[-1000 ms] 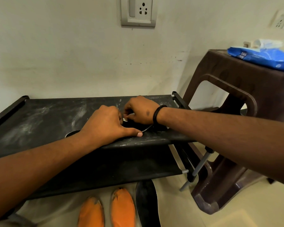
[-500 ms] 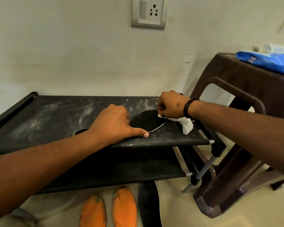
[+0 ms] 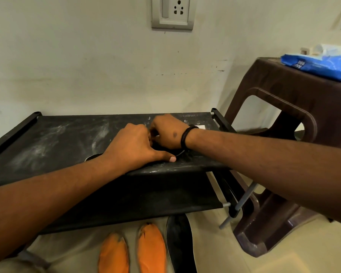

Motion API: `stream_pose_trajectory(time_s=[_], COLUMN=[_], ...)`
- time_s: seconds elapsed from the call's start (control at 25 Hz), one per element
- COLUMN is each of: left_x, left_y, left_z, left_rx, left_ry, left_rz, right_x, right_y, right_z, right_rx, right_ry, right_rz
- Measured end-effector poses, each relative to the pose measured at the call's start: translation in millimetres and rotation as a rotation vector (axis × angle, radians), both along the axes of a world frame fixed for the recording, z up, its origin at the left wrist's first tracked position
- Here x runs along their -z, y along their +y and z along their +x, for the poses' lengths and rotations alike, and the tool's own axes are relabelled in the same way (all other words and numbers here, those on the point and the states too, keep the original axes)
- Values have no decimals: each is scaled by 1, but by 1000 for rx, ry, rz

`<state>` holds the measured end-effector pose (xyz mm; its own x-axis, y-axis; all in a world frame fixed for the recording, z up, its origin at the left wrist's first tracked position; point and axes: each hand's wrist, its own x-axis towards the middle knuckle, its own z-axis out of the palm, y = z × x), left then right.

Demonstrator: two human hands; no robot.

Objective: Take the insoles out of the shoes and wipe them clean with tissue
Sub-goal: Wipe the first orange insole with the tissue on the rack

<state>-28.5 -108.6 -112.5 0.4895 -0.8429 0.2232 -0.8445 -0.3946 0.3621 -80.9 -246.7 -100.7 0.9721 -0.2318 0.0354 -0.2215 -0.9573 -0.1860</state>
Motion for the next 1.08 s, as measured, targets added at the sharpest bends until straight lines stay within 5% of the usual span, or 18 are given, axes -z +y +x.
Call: stream_pose_trajectory(time_s=[0.72, 1.08], left_x=[-1, -1], left_y=[14, -1], left_z=[-3, -1], left_rx=[125, 23], left_ry=[87, -9], left_rz=[160, 71], right_x=[-12, -20], right_y=[-56, -41], right_z=[-31, -45], right_rx=[176, 45], right_ry=[40, 56], right_rz=[-163, 66])
